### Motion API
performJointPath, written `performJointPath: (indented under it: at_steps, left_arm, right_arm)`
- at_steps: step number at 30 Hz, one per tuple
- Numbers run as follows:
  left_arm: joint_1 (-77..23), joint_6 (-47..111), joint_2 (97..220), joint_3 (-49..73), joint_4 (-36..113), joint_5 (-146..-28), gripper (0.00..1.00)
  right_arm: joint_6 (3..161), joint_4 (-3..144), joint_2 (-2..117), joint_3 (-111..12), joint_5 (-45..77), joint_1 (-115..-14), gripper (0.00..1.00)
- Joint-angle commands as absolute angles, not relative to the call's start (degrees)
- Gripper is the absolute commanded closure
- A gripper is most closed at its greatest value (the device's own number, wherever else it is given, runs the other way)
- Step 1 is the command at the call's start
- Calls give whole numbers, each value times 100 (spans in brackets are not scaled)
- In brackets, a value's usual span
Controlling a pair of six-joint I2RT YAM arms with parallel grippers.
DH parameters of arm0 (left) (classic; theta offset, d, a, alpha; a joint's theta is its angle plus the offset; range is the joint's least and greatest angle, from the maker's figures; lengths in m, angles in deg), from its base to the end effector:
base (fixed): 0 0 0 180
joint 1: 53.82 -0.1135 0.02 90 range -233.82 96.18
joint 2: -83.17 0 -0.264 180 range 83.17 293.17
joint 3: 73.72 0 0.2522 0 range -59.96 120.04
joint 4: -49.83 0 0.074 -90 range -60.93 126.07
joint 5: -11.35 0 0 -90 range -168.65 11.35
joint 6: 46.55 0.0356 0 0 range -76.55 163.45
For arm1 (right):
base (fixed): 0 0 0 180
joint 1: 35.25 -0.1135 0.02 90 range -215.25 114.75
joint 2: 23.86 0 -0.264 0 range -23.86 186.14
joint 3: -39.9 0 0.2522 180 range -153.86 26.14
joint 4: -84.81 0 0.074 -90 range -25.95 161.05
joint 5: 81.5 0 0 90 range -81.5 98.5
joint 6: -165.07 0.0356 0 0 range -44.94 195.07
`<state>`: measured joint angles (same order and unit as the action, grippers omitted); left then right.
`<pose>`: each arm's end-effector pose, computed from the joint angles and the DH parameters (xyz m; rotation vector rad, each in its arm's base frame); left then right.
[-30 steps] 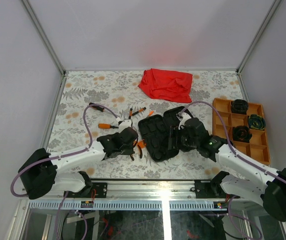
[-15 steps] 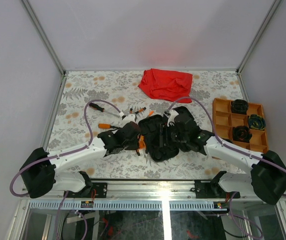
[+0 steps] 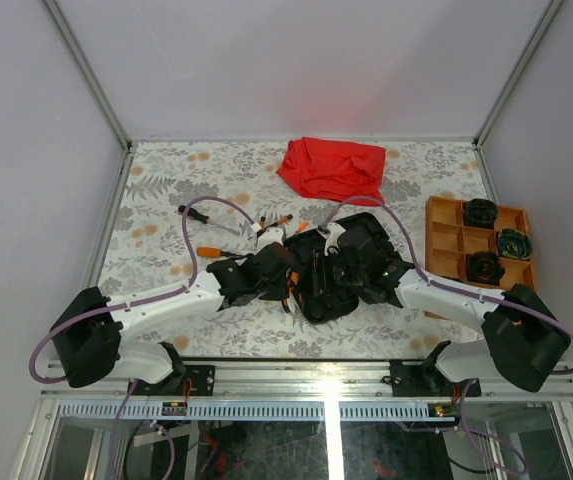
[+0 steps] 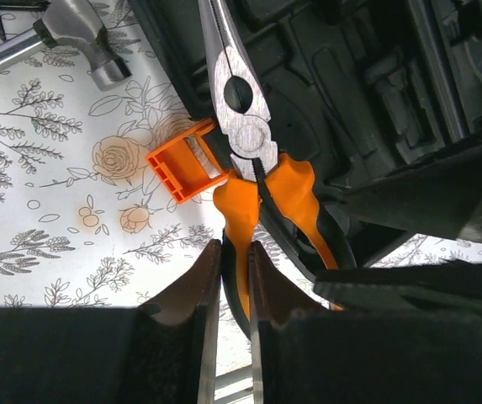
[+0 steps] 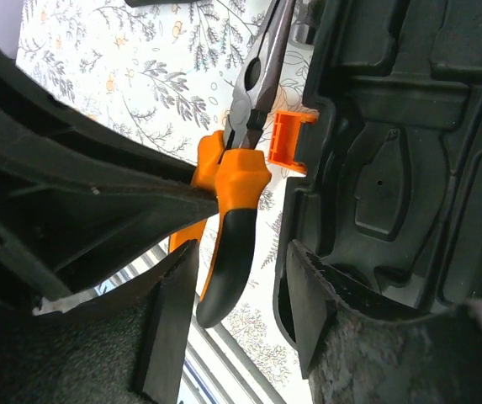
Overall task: Sort the tools into containers
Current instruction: Pick up the pliers at the center of the board.
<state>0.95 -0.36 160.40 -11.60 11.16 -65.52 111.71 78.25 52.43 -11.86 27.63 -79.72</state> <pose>0.1620 -0.2153 0.2176 0.1466 2.5244 -0.4368 0.1910 0.2038 0.2097 -0.3768 2.2884 1.1434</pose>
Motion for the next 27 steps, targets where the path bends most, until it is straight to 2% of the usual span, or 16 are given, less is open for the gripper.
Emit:
performJointPath:
  at_steps: [1,3,8,10,13,16,19,22,27]
  left_arm:
    - [184,-58,16017,-871,1512,-6535,100]
    - [190,-59,16015,-864,1551,-6550,100]
    - [200,-41,15995,-916,1639,-6590,100]
    - [201,-48,15949,-967,1705,-6589,95]
    - [206,-90,15882,-1016,1838,-6606,79]
    - [197,-148,15827,-1037,2023,-6671,61]
    - [191,-190,15766,-1046,2197,-6777,49]
    - [187,-244,15674,-1075,2289,-6804,44]
    - [51,-442,15524,-1296,2252,-6651,44]
  right_arm:
    - [11210,8136,5440,-1463,2788,-8040,49]
    - [11236,8186,5514,-1473,2794,-8042,54]
    - [11222,8150,5493,-1492,2684,-8050,77]
    - [11171,8032,5415,-1495,2515,-8051,84]
    - [11098,7799,5268,-1514,2292,-8047,92]
    - [11102,7502,5103,-1529,1917,-8044,98]
    - [11181,7304,4884,-1484,1476,-8042,100]
    - [11219,7074,4698,-1476,1010,-8030,100]
    - [10826,6667,4624,-1572,784,-7873,100]
